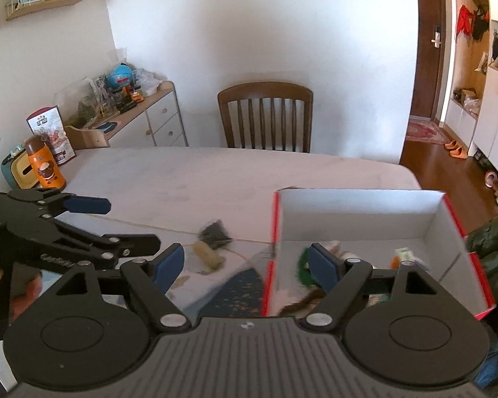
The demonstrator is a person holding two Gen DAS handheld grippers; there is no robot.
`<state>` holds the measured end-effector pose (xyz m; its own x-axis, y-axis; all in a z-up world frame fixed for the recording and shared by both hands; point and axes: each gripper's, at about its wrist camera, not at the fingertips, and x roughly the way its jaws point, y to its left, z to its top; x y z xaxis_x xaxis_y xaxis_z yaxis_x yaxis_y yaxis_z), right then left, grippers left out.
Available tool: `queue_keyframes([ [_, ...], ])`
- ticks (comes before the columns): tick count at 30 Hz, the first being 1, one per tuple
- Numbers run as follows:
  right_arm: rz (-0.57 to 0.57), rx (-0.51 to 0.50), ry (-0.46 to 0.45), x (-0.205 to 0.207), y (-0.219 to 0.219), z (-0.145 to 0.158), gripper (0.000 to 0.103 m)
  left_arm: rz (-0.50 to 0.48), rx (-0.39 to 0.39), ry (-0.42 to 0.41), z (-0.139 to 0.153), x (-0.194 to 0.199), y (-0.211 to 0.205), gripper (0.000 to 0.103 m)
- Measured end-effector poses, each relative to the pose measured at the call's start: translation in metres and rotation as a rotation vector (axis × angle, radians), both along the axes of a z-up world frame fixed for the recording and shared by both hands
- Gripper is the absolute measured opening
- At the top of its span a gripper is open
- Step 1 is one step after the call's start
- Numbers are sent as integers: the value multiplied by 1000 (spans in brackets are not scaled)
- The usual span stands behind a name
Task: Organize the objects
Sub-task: 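Move both open tools back from the shoebox to the table items, then grasp the black bag with the left tool while the right tool grasps the cream cylinder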
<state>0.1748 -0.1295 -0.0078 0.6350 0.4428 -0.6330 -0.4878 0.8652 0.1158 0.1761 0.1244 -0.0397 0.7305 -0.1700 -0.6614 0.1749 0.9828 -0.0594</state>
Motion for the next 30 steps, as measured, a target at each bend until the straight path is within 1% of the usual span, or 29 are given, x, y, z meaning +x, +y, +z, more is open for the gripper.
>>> queue_keyframes([
  [3, 5, -6, 13, -1, 19, -7, 82, 23, 38, -3, -10, 10, 18, 102],
  [6, 10, -23, 35, 3, 38, -17, 82, 33, 40, -8, -18, 21, 39, 103],
  [11, 32, -64, 62, 12, 70, -33, 82, 21, 48, 40, -32, 51, 63, 103],
  [15, 56, -94, 76, 22, 93, -49, 82, -5, 36, 83, -44, 76, 76, 103],
  [20, 72, -109, 90, 37, 116, -71, 82, -42, 29, 103, -53, 101, 76, 102],
  [24, 64, -131, 100, 52, 130, -93, 82, -48, -3, 132, -63, 117, 69, 102],
  [28, 44, -147, 118, 67, 135, -114, 82, -64, -36, 172, -77, 129, 57, 102],
  [30, 34, -160, 124, 72, 136, -125, 82, -78, -40, 186, -84, 134, 51, 102],
])
